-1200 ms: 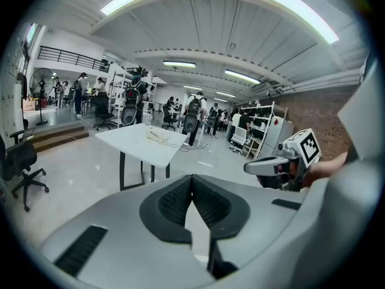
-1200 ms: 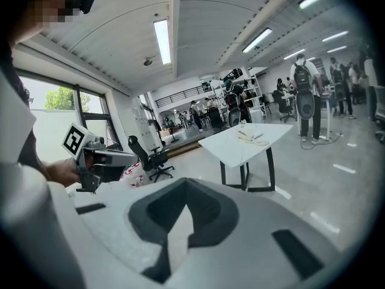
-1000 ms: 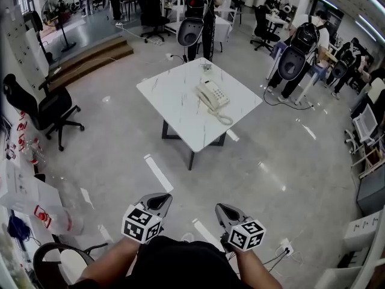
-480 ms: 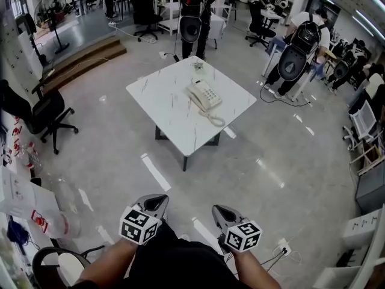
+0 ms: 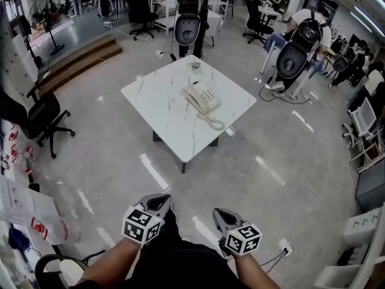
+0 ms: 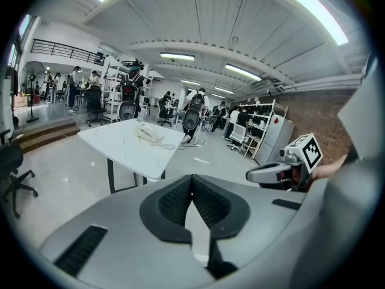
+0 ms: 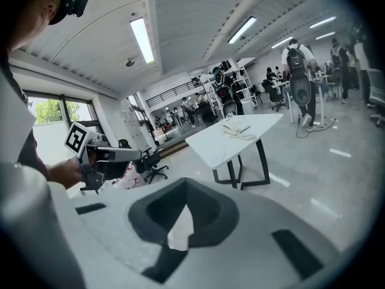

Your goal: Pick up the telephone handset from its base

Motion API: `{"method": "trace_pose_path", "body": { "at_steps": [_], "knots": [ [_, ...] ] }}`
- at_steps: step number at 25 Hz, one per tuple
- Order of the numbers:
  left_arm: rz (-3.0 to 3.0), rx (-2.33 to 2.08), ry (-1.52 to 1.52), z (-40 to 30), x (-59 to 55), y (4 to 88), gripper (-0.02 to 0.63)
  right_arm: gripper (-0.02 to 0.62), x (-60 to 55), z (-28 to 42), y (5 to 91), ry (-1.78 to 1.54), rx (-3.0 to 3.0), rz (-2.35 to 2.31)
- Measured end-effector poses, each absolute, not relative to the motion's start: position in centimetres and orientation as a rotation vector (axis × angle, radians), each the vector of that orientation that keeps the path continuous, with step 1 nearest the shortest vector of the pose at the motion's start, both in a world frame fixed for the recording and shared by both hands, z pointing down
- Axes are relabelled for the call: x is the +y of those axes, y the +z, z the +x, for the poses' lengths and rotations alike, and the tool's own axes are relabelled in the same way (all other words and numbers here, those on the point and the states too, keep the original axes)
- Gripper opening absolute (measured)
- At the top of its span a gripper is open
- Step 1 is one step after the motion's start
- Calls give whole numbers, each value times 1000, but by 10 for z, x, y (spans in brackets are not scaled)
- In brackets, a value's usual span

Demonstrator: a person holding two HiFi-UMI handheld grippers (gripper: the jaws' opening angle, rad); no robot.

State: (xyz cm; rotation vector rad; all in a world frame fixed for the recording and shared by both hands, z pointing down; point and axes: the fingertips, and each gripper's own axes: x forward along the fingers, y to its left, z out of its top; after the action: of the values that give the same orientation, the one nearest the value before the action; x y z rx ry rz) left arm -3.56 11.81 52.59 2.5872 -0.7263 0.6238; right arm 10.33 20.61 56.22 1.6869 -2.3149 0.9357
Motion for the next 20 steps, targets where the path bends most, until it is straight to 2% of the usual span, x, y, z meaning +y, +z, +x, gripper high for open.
{"method": "trace_pose_path", "body": {
  "at_steps": [14, 20],
  "knots": [
    [2568, -709, 615, -4, -16, 527, 5, 2, 73, 126, 561, 909, -2281, 1650],
    [2596, -677, 607, 6, -92, 514, 5, 2, -3, 134, 536, 795, -2270, 1652]
  ]
}}
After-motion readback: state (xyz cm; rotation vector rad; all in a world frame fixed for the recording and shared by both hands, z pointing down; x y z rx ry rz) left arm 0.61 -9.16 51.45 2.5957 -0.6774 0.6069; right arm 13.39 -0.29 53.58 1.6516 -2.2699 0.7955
